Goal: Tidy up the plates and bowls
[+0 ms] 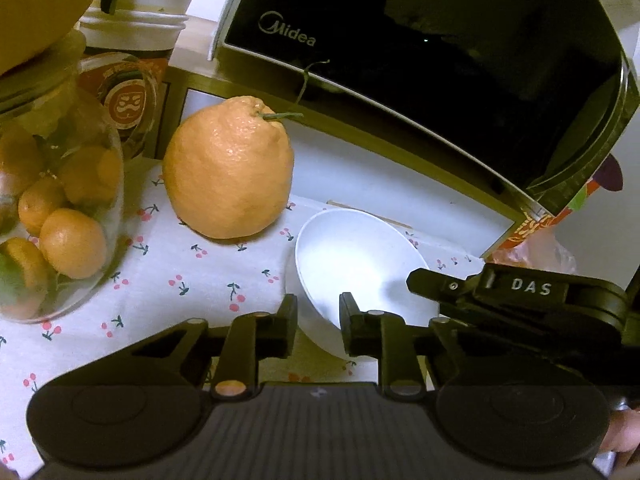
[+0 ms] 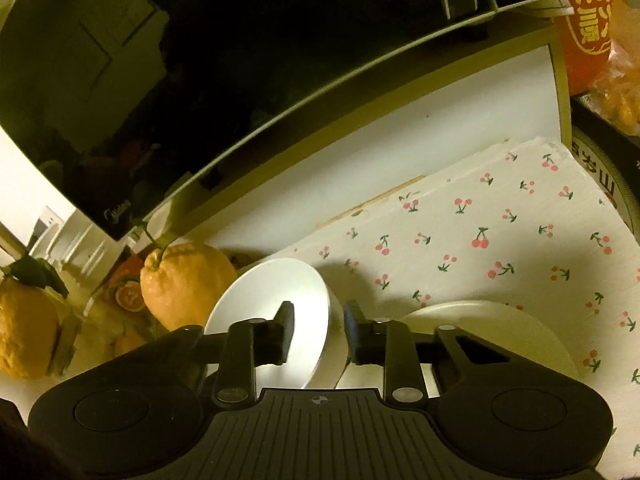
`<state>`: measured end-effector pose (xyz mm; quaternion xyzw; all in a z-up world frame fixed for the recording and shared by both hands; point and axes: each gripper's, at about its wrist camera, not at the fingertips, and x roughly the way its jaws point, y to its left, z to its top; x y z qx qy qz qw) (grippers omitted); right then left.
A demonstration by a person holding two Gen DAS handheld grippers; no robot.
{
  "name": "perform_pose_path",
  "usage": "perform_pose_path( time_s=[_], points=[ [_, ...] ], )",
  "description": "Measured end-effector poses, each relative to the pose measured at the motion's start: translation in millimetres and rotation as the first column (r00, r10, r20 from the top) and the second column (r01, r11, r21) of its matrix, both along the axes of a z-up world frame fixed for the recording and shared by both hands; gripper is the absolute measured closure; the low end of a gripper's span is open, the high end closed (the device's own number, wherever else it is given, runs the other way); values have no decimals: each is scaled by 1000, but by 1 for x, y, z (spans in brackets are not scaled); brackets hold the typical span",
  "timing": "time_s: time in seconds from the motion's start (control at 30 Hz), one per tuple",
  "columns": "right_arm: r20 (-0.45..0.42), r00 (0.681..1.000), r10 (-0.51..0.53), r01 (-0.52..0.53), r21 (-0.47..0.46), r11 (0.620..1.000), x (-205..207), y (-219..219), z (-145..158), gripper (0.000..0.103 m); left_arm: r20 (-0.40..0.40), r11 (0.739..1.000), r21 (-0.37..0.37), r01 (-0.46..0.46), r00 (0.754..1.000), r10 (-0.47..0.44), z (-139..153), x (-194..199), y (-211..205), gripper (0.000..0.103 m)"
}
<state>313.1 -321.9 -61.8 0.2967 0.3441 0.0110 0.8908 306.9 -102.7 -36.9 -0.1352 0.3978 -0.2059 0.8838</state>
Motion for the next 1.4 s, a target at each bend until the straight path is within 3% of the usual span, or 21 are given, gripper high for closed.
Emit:
perform_pose_path(
  time_s=[0.2,0.63,1.03,1.4],
  points=[
    [1,1000,3,-3,-16,1000,-2,1,3,89,-10,1000,15,5,1000,-5,2,-2,1,87],
    [32,999,33,-30,-65,997,-26,21,40,89,-14,1000,26,1,1000,-1,36,-25,17,87],
    [60,997,52,-49,-55,997,-65,36,80,89,15,997,75,24,1000,-25,76,-61,30,87],
    [51,995,84,-82,-33,996,-101,55,92,89,-21,989,138,54,998,-52,84,-89,49,87]
  ],
)
